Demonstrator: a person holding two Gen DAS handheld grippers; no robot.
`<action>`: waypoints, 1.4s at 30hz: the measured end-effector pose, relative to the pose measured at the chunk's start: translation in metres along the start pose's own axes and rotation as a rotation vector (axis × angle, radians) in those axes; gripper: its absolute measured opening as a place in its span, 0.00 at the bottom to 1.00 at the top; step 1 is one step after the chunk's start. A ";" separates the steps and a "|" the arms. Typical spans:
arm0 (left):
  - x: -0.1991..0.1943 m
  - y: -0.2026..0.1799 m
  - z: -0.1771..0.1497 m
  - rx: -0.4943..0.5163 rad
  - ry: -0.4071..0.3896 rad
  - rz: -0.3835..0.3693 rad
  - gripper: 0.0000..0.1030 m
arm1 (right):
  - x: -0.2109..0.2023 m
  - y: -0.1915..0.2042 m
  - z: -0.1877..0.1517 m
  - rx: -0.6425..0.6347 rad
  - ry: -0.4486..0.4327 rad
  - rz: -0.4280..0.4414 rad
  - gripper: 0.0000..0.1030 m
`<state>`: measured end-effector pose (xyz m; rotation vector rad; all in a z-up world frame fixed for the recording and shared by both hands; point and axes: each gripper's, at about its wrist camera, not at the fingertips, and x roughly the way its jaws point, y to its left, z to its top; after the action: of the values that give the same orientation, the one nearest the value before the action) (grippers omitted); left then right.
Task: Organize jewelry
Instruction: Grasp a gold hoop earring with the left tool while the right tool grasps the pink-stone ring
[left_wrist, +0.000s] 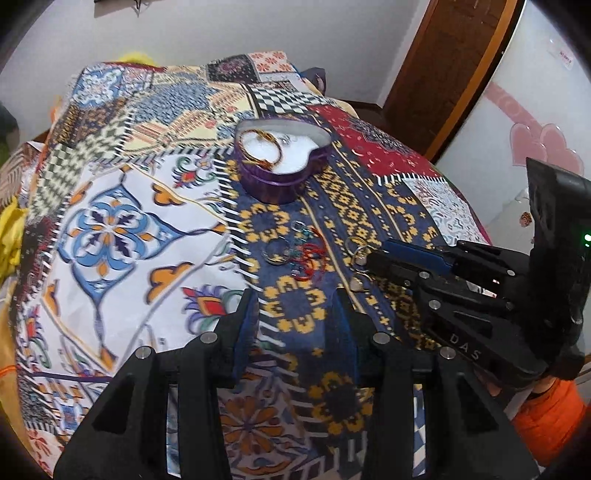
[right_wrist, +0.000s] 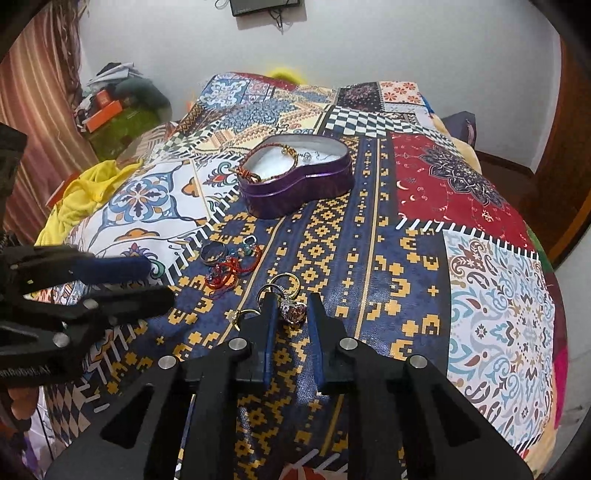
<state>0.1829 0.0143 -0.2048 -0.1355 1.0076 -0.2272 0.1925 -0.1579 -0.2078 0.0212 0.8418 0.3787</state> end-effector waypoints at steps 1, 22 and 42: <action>0.002 -0.003 0.000 0.001 0.006 -0.006 0.40 | -0.001 0.000 -0.001 0.003 -0.004 0.002 0.14; 0.035 -0.050 0.005 0.109 0.015 0.002 0.08 | -0.039 -0.024 -0.016 0.055 -0.055 -0.030 0.14; -0.012 -0.037 0.019 0.093 -0.110 0.023 0.08 | -0.059 -0.019 0.007 0.060 -0.129 -0.027 0.14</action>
<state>0.1884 -0.0180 -0.1766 -0.0509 0.8873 -0.2424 0.1680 -0.1948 -0.1633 0.0886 0.7248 0.3229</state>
